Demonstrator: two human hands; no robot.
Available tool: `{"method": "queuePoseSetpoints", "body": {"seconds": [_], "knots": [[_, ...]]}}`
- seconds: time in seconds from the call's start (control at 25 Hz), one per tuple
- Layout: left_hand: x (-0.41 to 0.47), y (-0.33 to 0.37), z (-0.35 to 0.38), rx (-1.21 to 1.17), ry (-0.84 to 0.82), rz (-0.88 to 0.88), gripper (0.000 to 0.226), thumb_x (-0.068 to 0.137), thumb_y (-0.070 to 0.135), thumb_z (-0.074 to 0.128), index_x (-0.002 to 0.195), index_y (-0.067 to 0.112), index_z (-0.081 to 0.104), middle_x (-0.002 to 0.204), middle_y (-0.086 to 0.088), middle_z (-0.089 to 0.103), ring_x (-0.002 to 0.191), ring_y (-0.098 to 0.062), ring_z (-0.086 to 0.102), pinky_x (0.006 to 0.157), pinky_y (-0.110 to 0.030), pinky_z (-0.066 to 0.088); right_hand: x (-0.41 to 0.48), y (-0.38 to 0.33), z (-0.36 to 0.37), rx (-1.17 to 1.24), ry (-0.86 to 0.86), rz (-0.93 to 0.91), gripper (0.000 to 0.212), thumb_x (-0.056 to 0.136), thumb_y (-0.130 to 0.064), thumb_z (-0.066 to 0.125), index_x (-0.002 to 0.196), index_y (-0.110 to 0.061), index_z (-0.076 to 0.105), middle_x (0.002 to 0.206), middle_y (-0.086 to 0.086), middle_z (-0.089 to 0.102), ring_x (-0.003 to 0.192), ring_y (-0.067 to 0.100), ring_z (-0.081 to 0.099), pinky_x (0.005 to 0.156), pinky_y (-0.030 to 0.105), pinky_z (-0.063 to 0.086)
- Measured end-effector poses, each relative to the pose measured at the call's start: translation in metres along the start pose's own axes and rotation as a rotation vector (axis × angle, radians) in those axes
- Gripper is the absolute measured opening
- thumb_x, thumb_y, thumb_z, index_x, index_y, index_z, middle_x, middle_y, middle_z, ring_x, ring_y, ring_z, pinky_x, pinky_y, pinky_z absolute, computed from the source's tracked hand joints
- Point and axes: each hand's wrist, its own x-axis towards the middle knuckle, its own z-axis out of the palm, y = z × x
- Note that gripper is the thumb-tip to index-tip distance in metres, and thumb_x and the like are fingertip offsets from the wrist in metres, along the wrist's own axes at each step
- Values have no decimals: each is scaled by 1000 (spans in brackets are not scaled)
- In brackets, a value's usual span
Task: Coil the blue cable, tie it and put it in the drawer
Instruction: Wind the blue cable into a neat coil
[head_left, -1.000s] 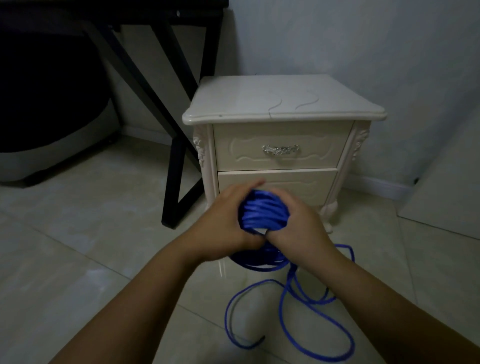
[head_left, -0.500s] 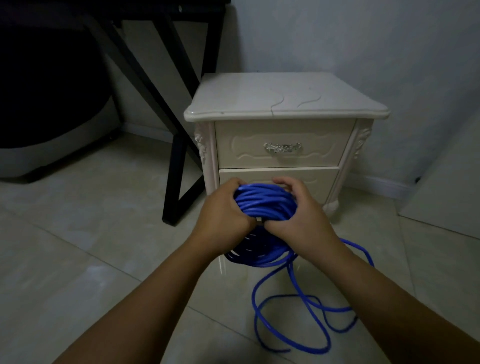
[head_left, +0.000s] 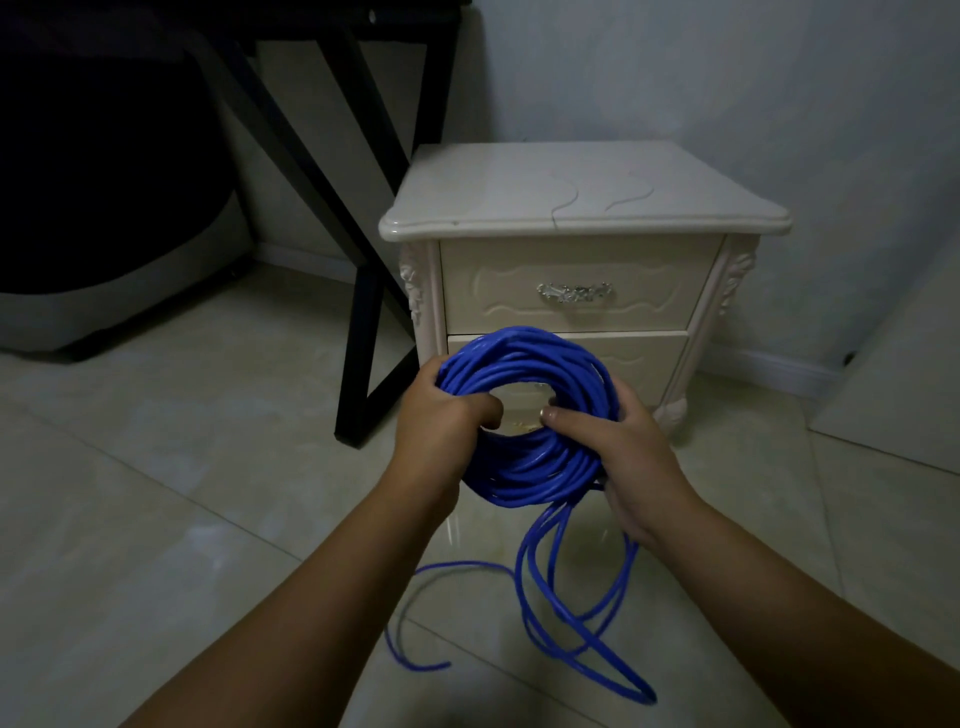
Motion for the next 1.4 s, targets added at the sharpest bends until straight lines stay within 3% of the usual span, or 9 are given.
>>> {"method": "queuePoseSetpoints", "body": {"seconds": [0.16, 0.28, 0.36, 0.56, 0.64, 0.76, 1.0, 1.16, 1.4], "knots": [[-2, -6, 4, -165, -37, -45, 34, 58, -1, 57, 90, 10, 55, 69, -3, 49, 67, -21, 48, 61, -33, 42, -1, 2, 2, 196, -14, 80, 48, 75, -3, 75, 119, -14, 59, 97, 11, 70, 89, 30, 70, 83, 49, 56], [-2, -7, 3, -88, -153, -71, 27, 69, -6, 57, 90, 10, 53, 69, -5, 49, 65, -23, 49, 60, -33, 43, 0, 1, -1, 83, 63, 58, 45, 72, 3, 72, 112, -15, 60, 91, 12, 67, 87, 32, 68, 84, 51, 55], [2, -2, -2, 19, -238, -96, 35, 73, 0, 65, 104, 10, 55, 82, -11, 58, 76, -31, 60, 71, -38, 51, 0, -7, -1, -2, 95, 24, 44, 71, 6, 69, 106, -19, 60, 88, 10, 64, 81, 30, 66, 77, 47, 56], [6, 11, -12, 453, -342, 206, 80, 70, 3, 76, 135, 37, 42, 120, 9, 56, 99, -7, 65, 80, -17, 53, -5, -20, -1, -521, 59, -214, 50, 70, -2, 72, 100, -37, 52, 91, -11, 64, 77, 3, 63, 62, 17, 49], [3, 6, -9, 735, -417, 382, 77, 68, 7, 76, 133, 35, 45, 120, 10, 55, 105, -4, 58, 86, -15, 48, -10, -16, 3, -736, -15, -306, 54, 66, -4, 72, 104, -37, 53, 97, -10, 63, 84, 5, 62, 68, 19, 49], [-2, -4, -3, 830, -422, 467, 56, 73, 14, 75, 120, 32, 53, 104, 13, 62, 93, 0, 59, 83, -23, 52, -13, -8, 9, -975, -116, -401, 53, 70, -6, 70, 117, -27, 54, 106, -7, 55, 91, 10, 55, 72, 20, 46], [-5, -6, 0, 715, -290, 452, 39, 69, 15, 75, 99, 32, 58, 85, 11, 65, 77, -1, 62, 73, -34, 57, -14, -11, 6, -758, -117, -333, 66, 69, -4, 73, 115, -39, 43, 106, -14, 56, 92, 3, 59, 74, 19, 53], [-6, 1, -2, 596, -217, 386, 44, 66, 8, 77, 97, 32, 57, 83, 7, 65, 73, -3, 64, 68, -33, 59, -10, -15, 1, -531, -98, -267, 61, 67, -2, 75, 107, -42, 51, 103, -14, 62, 87, -5, 63, 68, 13, 52], [-4, 3, -4, 410, -156, 264, 51, 61, -8, 75, 100, 22, 60, 86, 2, 68, 72, -6, 67, 68, -30, 59, -2, -4, -2, -250, -87, -144, 60, 68, 0, 79, 117, -29, 58, 107, -1, 69, 92, 11, 69, 74, 24, 56]]}}
